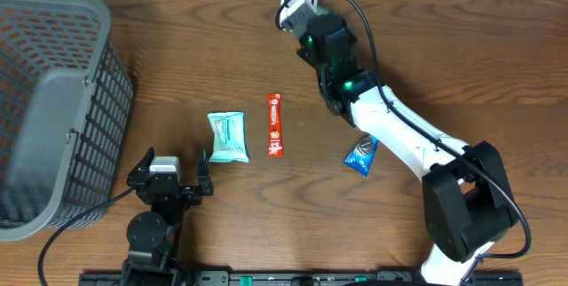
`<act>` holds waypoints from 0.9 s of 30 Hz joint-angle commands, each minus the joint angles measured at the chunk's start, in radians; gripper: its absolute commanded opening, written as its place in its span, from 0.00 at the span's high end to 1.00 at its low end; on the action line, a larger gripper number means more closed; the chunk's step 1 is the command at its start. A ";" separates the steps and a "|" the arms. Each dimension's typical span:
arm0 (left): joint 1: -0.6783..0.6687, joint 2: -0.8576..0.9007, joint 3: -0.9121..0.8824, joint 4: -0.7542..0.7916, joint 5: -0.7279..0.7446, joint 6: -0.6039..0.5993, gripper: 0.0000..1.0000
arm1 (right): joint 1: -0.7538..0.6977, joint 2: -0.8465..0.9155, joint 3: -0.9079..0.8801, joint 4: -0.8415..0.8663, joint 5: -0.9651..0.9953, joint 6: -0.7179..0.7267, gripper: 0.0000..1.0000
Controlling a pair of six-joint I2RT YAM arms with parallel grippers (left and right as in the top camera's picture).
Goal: Scan the item barcode
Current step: 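Raise the teal bottle up to the white scanner face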
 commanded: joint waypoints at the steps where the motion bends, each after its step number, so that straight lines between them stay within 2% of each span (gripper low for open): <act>1: 0.001 0.000 -0.032 -0.013 -0.001 -0.001 0.02 | -0.011 -0.005 0.043 0.066 0.047 -0.066 0.70; 6: 0.001 0.000 -0.032 -0.013 -0.001 -0.001 0.02 | -0.027 0.075 0.113 0.121 0.062 -0.108 0.70; 18: 0.001 0.000 -0.032 -0.013 -0.002 -0.001 0.02 | -0.028 0.368 0.469 0.122 0.148 -0.247 0.72; 22: 0.001 0.000 -0.032 -0.013 -0.002 -0.001 0.02 | -0.027 0.431 0.520 0.133 0.155 -0.273 0.71; 27: 0.001 0.000 -0.032 -0.013 -0.001 -0.001 0.02 | -0.027 0.476 0.523 0.237 0.193 -0.298 0.71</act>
